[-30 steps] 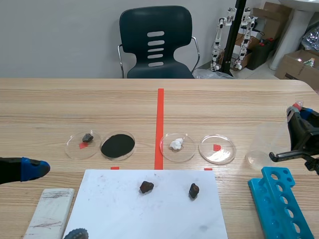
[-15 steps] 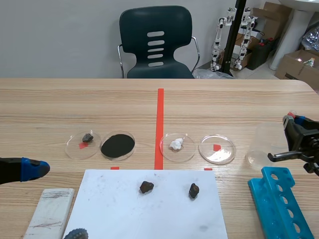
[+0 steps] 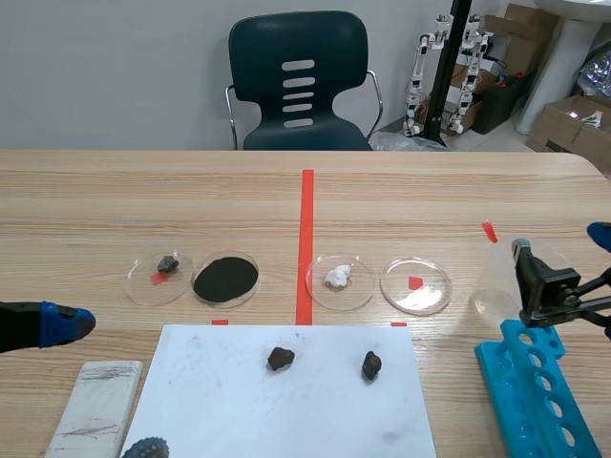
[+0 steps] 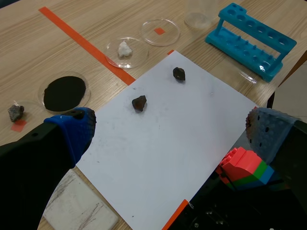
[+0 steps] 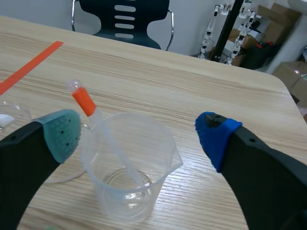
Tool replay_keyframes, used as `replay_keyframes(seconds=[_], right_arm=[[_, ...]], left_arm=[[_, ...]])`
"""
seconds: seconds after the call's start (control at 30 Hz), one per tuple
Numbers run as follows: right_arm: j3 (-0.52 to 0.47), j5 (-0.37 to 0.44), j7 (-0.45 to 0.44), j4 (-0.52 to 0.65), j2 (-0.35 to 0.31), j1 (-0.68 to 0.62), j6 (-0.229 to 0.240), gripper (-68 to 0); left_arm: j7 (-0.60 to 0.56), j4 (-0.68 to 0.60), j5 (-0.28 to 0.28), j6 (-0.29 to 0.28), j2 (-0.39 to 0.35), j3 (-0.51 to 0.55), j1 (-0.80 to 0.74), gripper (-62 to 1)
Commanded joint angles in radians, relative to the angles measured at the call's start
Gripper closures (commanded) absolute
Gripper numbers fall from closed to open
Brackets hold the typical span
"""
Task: Put the dropper in the beaker
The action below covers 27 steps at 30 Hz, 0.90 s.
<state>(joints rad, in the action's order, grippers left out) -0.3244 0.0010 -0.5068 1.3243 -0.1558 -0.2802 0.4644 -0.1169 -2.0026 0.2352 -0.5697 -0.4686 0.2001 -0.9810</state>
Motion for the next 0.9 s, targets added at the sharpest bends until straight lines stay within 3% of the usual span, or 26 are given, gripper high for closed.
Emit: replay_keyframes(seconds=[0.0,0.1,0.27,0.87], right_arm=[[-0.002,0.033,-0.016,0.060,-0.010,-0.023,0.000,-56.6],[-0.002,0.037,-0.029,0.119,-0.010,-0.075,0.000,-60.6],[-0.002,0.038,-0.058,0.186,-0.010,-0.151,0.000,-61.1],[-0.002,0.038,-0.068,0.190,-0.010,-0.161,0.000,-61.1]], left_arm=[[-0.014,-0.007,0.010,0.001,0.003,0.002,-0.002,-62.3],[-0.014,-0.007,0.010,0.001,0.003,0.002,-0.002,-62.3],[-0.014,-0.007,0.010,0.001,0.003,0.002,-0.002,-62.3],[-0.014,-0.007,0.010,0.001,0.003,0.002,-0.002,-62.3]])
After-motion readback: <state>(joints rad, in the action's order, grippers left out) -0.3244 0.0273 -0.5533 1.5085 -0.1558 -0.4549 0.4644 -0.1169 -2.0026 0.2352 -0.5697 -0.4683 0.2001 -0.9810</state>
